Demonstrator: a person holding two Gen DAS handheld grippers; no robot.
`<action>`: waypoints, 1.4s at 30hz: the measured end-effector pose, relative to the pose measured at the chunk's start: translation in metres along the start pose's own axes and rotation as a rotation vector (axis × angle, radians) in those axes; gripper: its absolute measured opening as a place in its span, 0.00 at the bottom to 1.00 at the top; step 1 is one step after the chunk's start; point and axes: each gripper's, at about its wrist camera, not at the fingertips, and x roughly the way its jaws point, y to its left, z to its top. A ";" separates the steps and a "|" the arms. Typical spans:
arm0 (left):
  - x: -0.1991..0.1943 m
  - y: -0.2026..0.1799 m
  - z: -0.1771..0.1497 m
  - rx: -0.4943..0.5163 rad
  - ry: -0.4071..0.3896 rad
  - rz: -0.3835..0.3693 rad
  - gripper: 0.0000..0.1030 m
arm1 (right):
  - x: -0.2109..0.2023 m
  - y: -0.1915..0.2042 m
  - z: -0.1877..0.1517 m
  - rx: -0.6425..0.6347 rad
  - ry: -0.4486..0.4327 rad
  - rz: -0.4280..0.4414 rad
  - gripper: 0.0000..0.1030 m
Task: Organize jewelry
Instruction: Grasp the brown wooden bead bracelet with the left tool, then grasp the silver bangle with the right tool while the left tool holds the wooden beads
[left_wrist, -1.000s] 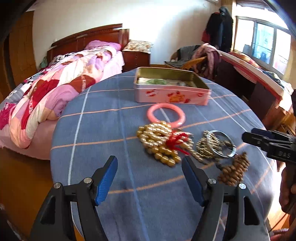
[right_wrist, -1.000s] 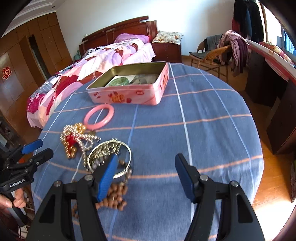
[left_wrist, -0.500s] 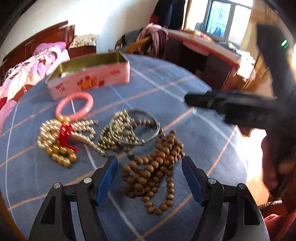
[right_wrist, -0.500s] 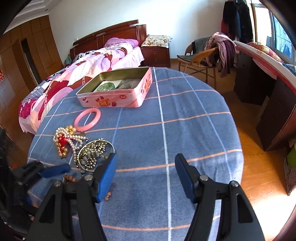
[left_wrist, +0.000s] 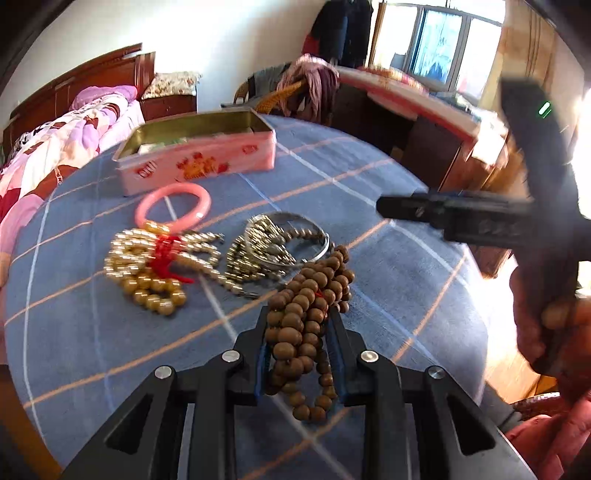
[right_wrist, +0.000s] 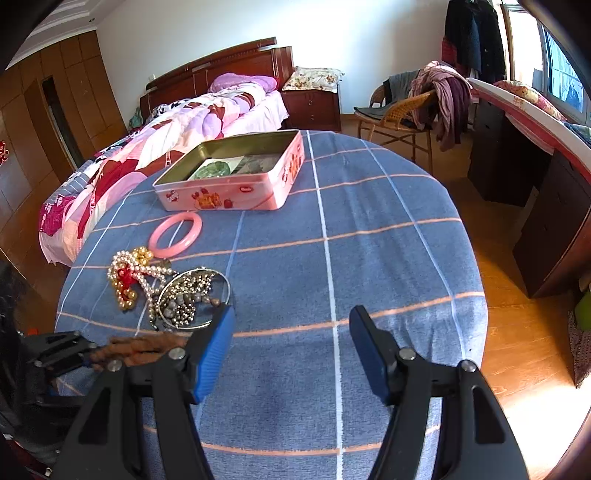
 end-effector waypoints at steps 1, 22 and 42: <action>-0.006 0.003 0.000 -0.005 -0.018 0.000 0.27 | 0.001 0.000 0.000 0.006 0.002 0.006 0.66; -0.043 0.076 0.004 -0.219 -0.145 0.142 0.27 | 0.064 0.066 0.011 -0.109 0.139 0.141 0.93; -0.049 0.082 0.004 -0.238 -0.154 0.153 0.27 | 0.054 0.055 0.011 -0.084 0.104 0.136 0.70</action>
